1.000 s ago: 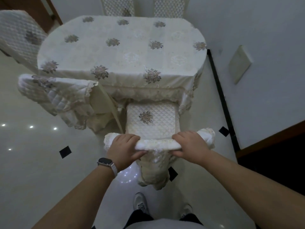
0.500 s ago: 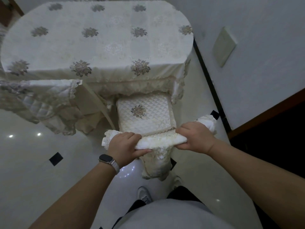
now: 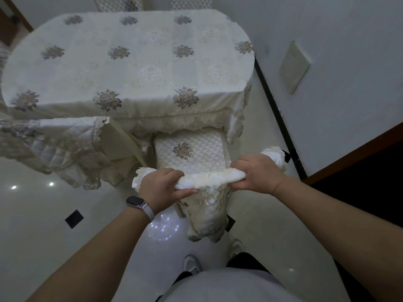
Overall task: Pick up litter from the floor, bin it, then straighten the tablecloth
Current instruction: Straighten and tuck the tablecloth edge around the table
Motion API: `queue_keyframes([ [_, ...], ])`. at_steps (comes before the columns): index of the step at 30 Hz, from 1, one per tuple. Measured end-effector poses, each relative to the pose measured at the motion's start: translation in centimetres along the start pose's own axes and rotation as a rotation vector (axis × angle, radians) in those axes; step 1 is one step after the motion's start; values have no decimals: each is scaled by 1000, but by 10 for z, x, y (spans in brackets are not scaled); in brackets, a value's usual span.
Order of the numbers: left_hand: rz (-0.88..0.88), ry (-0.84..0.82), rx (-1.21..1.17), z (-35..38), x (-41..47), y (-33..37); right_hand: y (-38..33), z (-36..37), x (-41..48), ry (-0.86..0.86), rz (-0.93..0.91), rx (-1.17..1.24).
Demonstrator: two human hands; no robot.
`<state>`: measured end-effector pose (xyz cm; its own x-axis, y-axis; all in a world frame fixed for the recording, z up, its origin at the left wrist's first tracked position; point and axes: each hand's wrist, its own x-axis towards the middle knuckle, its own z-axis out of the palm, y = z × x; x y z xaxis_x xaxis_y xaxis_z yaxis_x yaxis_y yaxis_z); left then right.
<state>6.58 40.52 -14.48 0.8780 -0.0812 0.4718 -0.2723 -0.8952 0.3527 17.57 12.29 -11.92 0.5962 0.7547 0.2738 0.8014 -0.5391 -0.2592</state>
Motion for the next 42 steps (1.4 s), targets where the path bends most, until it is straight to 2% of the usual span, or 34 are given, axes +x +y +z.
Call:
queue_keyframes([
  [4, -37, -6, 5, -7, 20, -11, 3, -7, 20, 29, 42, -8],
  [8, -75, -12, 45, -14, 41, -23, 7, -8, 37, 130, 97, -46],
  [11, -79, 4, 65, -14, 52, -29, 13, -8, 51, 128, 152, -24],
  [18, -43, 73, 63, -2, 75, -42, 39, -3, 77, 169, 63, -67],
  [23, -85, 80, 76, -1, 104, -57, 62, -4, 109, 205, 12, -85],
  [42, -61, 44, 53, -7, 177, -101, 89, -9, 178, 268, 27, -76],
])
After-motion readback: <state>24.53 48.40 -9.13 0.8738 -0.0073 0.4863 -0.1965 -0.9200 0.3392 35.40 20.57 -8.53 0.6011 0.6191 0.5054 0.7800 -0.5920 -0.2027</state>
